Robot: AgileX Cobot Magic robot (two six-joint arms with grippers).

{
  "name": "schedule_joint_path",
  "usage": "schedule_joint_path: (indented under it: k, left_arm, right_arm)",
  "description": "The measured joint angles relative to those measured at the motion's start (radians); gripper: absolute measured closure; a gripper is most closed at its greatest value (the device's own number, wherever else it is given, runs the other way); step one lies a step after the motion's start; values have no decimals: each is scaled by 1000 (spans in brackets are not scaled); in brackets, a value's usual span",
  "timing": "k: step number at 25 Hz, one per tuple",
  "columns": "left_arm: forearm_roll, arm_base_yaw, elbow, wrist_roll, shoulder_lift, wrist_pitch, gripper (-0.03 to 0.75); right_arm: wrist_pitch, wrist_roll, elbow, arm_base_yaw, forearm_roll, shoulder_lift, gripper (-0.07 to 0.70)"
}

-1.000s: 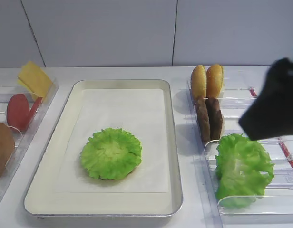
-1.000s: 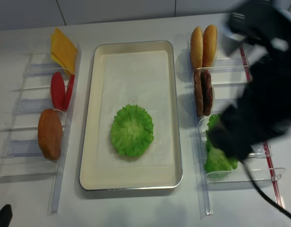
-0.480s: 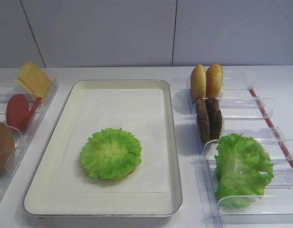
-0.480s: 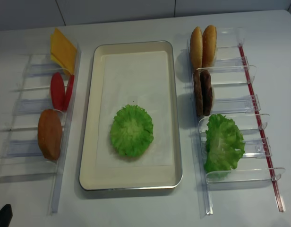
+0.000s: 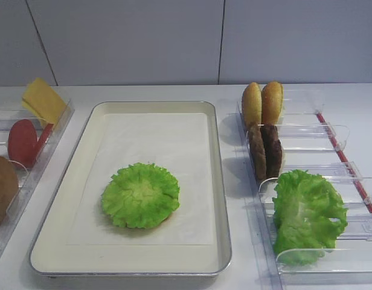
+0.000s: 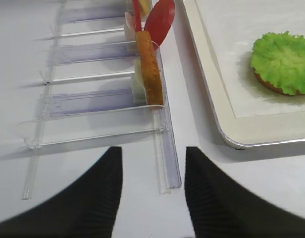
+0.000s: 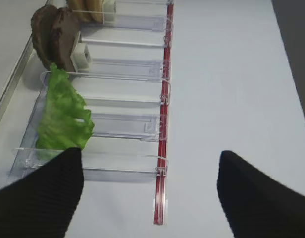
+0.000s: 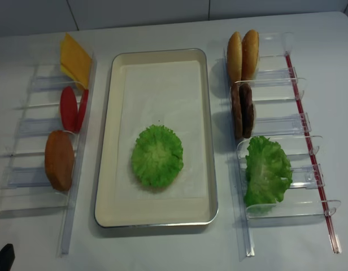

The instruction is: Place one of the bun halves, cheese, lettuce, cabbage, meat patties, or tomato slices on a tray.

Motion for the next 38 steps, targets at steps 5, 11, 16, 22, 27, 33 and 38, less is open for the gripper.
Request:
schedule_joint_path:
  k: [5,11,16,22,27,33,38]
  left_arm:
    - [0,0,0,0,0,0,430]
    - [0,0,0,0,0,0,430]
    - [0,0,0,0,0,0,430]
    - [0,0,0,0,0,0,430]
    - [0,0,0,0,0,0,430]
    - [0,0,0,0,0,0,430]
    - [0,0,0,0,0,0,430]
  right_arm:
    - [-20,-29,16,-43,-4,-93,72]
    - [-43,-37,40,-47,-6,-152,71]
    - [-44,-52,40,-47,-2,-152,71]
    - [11,-62,53,-47,27,-152,71]
    - [32,-105,61,-47,57,-152,69]
    - [32,-108,61,-47,59,-152,69]
    - [32,-108,61,-47,61,-152,69]
